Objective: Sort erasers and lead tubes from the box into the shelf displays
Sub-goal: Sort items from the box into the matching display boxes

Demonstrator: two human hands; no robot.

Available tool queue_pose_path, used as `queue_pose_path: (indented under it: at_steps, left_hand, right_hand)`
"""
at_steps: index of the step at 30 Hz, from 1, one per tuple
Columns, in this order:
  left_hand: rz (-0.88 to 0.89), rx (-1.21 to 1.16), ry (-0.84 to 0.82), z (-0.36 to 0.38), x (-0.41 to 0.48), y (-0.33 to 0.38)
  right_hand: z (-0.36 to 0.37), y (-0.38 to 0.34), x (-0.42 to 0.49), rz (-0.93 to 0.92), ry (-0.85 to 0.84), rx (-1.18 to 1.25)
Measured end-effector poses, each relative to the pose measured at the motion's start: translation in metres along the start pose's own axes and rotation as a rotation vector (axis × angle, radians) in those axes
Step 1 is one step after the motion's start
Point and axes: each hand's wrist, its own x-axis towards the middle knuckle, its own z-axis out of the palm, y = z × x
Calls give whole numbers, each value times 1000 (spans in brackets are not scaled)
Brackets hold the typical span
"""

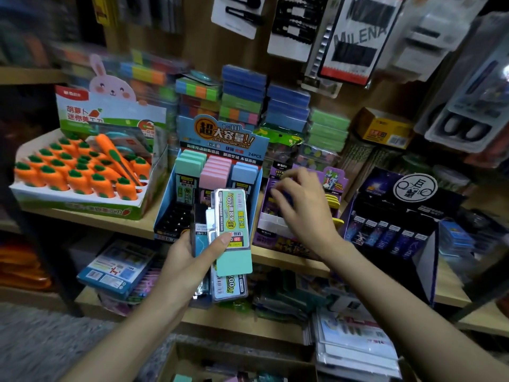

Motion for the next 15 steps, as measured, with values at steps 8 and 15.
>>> queue_pose_path:
  at_steps: [8,15]
  left_hand:
    - [-41,-27,-34,12,-3,-6]
    - [-59,-14,14,7,-3,-10]
  right_hand:
    - [0,-53,-46,639,-418,950]
    - [4,-51,-52,779,-323,1096]
